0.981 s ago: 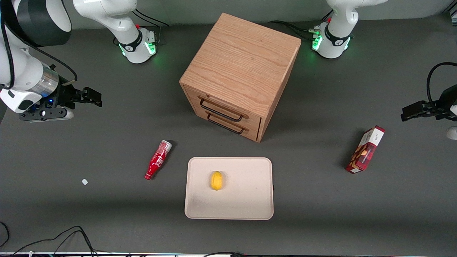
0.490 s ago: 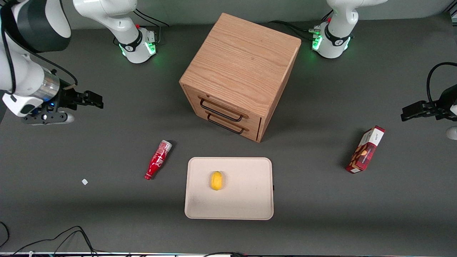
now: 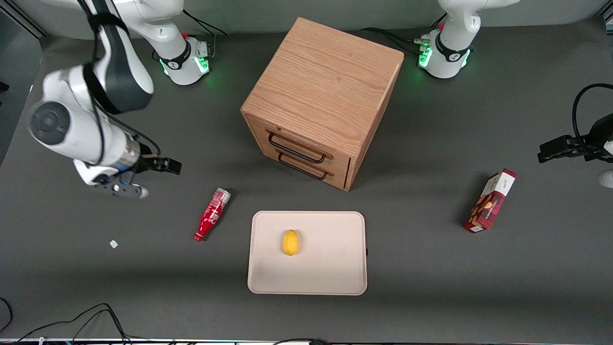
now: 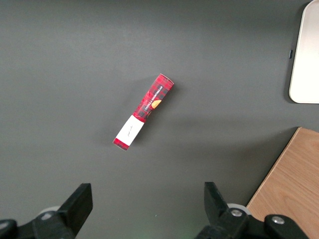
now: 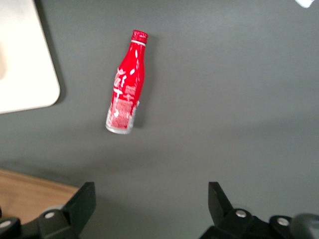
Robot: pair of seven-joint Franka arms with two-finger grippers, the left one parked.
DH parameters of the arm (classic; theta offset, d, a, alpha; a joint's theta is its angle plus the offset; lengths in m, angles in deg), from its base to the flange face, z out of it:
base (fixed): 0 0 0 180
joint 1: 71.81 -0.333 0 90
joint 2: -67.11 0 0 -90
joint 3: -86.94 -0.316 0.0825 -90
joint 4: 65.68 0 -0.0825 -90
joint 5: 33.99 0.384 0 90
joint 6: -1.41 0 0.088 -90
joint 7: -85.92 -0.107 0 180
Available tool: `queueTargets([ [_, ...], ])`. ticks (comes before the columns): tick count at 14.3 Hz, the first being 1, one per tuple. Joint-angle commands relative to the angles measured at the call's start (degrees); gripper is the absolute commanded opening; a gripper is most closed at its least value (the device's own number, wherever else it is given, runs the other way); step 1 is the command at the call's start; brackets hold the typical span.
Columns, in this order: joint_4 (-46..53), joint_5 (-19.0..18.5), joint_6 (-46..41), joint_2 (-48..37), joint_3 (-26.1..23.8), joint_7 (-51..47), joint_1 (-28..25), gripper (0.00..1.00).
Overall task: Place coke bottle on tray
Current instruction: 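Move the open right gripper down over the lying red Coca-Cola bottle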
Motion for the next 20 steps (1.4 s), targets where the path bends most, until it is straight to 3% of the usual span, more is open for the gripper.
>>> queueTargets([
  [1, 0.13, 0.85, 6.13, 4.69, -1.3, -7.68, 0.06, 1.0],
  [8, -11.29, -2.39, 27.84, 9.36, -3.15, -15.08, -0.03, 1.0],
  [10, -11.21, -5.11, 29.87, 11.9, -3.15, -17.46, -0.12, 1.0],
  [15, -10.51, -5.48, 36.82, 16.65, -3.15, -21.6, -0.12, 1.0],
  [20, -6.83, -7.4, 37.35, 20.69, -2.45, -25.36, -2.4, 1.0],
])
